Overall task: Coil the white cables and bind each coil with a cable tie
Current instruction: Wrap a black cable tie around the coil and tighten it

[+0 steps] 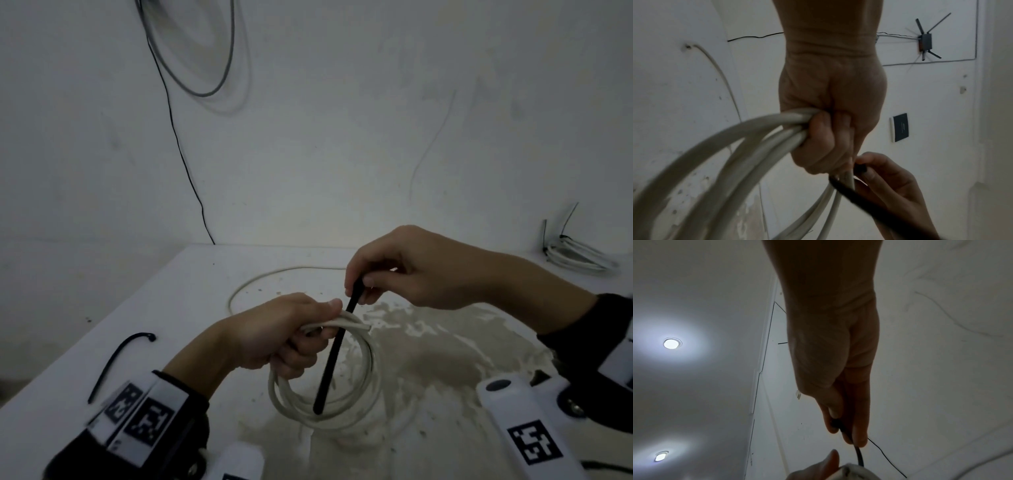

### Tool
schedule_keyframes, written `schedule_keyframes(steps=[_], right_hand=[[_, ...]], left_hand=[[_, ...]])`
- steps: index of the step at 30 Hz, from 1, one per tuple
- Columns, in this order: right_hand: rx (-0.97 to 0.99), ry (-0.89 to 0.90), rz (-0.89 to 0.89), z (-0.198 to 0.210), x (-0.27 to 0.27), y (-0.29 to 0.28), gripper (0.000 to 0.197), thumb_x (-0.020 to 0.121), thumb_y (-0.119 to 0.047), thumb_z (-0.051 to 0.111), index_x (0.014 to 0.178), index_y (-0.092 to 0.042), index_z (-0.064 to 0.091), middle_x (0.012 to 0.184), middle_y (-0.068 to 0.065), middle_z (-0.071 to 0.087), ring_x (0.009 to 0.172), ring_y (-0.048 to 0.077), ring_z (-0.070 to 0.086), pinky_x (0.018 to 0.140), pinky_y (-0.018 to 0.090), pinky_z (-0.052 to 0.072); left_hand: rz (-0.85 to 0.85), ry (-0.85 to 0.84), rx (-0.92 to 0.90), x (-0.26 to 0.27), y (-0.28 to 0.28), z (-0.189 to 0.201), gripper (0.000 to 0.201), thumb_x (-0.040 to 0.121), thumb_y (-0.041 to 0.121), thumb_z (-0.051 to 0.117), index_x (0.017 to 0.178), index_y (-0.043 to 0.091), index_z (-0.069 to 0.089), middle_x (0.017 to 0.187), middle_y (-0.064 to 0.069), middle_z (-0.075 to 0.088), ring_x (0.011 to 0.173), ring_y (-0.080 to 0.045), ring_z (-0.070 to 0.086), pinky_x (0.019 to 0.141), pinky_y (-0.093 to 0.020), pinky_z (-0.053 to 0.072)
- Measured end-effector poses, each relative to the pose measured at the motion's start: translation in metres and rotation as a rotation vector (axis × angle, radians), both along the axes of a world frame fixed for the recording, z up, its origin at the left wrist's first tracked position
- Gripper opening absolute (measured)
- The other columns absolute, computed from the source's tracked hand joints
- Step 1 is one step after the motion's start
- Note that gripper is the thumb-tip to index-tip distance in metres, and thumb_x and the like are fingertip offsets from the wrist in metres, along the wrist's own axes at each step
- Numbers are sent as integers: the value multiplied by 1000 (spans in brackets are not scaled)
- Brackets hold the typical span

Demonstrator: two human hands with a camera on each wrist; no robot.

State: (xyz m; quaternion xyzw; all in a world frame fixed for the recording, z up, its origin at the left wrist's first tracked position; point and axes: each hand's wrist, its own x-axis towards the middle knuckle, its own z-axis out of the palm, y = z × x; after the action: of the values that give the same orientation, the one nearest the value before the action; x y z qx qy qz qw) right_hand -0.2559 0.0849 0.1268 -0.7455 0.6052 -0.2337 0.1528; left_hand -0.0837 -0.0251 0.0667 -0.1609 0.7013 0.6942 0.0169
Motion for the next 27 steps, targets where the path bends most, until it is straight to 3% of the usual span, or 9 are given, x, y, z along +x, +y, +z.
schedule_keyframes(steps=[3,8,12,15,18,21,24,27], right_hand=[[12,18,3,-3,1,-2,22,94,-1,48,95,-11,68,86,-6,70,79,4,68,76,18,54],[15,10,-23,-6,-2,-5,22,94,-2,47,97,-10,67,87,-6,70,79,4,68,77,18,54],[15,55,-29,-9,-3,-9,22,94,-4,47,97,-12,68,88,-3,71,81,6,68,82,26,56],[12,65,-21,-13,-4,-12,23,94,-4,47,97,-13,68,89,-3,71,83,6,67,82,27,56],[1,-35,-23,-15,-6,-12,24,94,-1,46,95,-13,67,89,0,71,82,8,68,81,26,56],[-4,-87,-11,-16,-7,-13,26,94,1,45,94,-13,67,89,2,71,83,10,69,80,26,56],[-27,-117,-11,-20,-9,-15,26,94,3,44,94,-10,67,91,2,71,83,10,68,79,25,55],[-121,-142,-57,-29,-11,-17,25,94,0,46,102,-10,67,94,-1,70,87,8,66,81,28,56]], left_hand=[[30,-74,-163,-4,5,4,41,97,40,37,65,15,43,48,5,19,37,-7,15,39,-14,16],[95,-137,-275,-8,11,5,37,99,34,38,67,17,34,51,3,17,39,-9,13,39,-15,16],[176,-132,-395,-10,15,8,30,98,33,40,76,13,36,50,2,30,39,-10,23,37,-19,25],[213,-113,-513,-13,16,9,29,98,35,40,84,10,44,56,-1,37,44,-13,31,41,-21,31],[242,-146,-556,-14,15,9,30,95,41,43,98,12,48,63,-4,47,49,-14,39,47,-24,37],[233,-154,-679,-15,9,3,35,94,45,42,108,15,54,79,-10,58,63,-17,51,62,-30,44],[189,-64,-602,-17,7,-1,43,98,38,37,92,5,64,56,-5,41,48,-17,38,52,-29,37],[265,42,-338,-17,6,-2,47,100,33,34,87,-2,63,47,1,26,39,-13,21,40,-21,22]])
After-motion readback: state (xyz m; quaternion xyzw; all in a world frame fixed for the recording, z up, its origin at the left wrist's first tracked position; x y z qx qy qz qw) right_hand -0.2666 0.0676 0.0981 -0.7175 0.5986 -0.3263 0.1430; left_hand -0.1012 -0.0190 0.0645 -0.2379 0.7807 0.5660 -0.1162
